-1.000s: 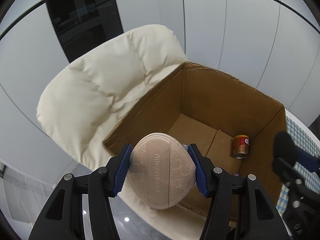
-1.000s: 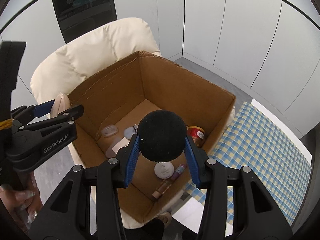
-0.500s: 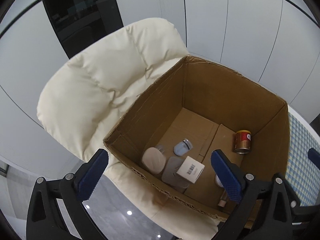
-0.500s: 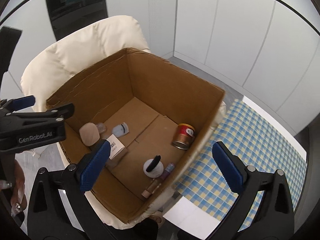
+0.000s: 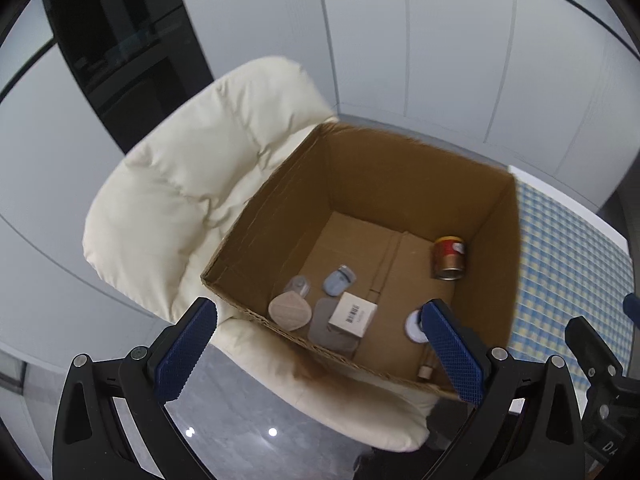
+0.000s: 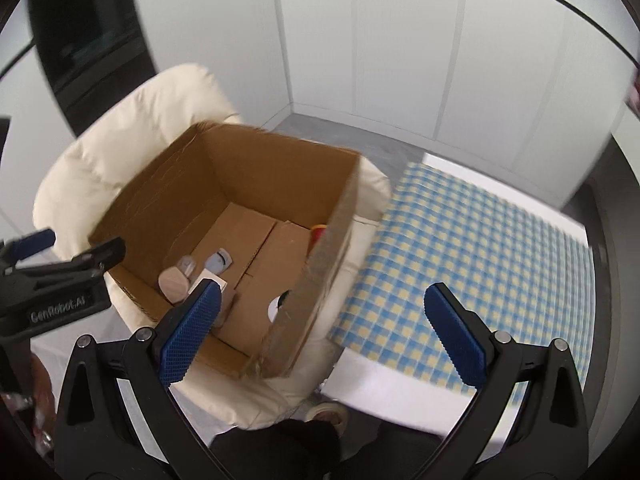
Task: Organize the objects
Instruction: 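Open the right tool to drop the compact while the left tool drops the puff, then pull both open tools back up from the cardboard box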
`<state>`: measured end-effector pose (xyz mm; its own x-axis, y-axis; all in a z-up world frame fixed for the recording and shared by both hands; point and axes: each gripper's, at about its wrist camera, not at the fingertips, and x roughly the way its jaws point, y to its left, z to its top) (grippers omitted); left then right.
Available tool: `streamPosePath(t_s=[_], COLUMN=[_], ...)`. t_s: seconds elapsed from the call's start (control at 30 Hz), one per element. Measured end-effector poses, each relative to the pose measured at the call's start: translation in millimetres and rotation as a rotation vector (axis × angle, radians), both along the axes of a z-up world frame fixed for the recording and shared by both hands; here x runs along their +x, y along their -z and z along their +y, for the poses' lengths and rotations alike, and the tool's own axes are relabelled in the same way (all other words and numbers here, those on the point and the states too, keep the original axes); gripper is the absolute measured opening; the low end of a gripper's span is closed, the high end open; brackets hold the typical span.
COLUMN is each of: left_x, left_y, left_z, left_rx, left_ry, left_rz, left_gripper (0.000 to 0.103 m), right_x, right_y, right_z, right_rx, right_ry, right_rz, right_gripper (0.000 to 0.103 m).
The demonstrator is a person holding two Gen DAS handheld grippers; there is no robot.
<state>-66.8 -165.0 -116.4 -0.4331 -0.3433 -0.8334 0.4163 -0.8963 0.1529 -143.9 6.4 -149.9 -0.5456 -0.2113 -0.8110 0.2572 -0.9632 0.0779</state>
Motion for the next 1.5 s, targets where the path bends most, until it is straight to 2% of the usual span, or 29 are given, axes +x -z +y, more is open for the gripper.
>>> streamPosePath(t_s=[0.23, 0.33, 0.43, 0.6, 0.73, 0.9, 1.0, 1.5], left_x=[22, 35, 51, 68, 78, 83, 86, 88], left_y=[-49, -66, -83, -101, -107, -111, -112, -105], left_z=[44, 59, 70, 90, 97, 100, 102, 106], left_rx=[-0.114, -0.042, 0.068, 0.016, -0.001, -0.008, -0.006, -0.014], left_ry=[0.105, 0.147, 0.197, 0.238, 0.246, 0.250, 0.257, 0.268], left_rz=[-0.033, -0.067, -0.055, -0.048, -0.045, -0.048, -0.047, -0.078], left_gripper=[0.102, 0.102, 0.102, 0.102, 0.102, 0.102, 0.102, 0.102], right_x=[35, 52, 71, 96, 107, 118, 124, 125], right_y=[-38, -53, -68, -88, -96, -98, -102, -94], right_z=[41, 57, 65, 75, 79, 87, 90, 85], right_rx=[-0.123, -0.140, -0.052, 0.025, 0.059, 0.004, 0.017, 0.010], right_ry=[0.131, 0.193, 0.225, 0.241, 0.246, 0.259, 0.258, 0.245], right_rz=[-0.097, -0.117, -0.125, -0.102, -0.098, -0.122, -0.106, -0.120], right_gripper=[0.103, 0.103, 0.103, 0.103, 0.103, 0.103, 0.103, 0.103])
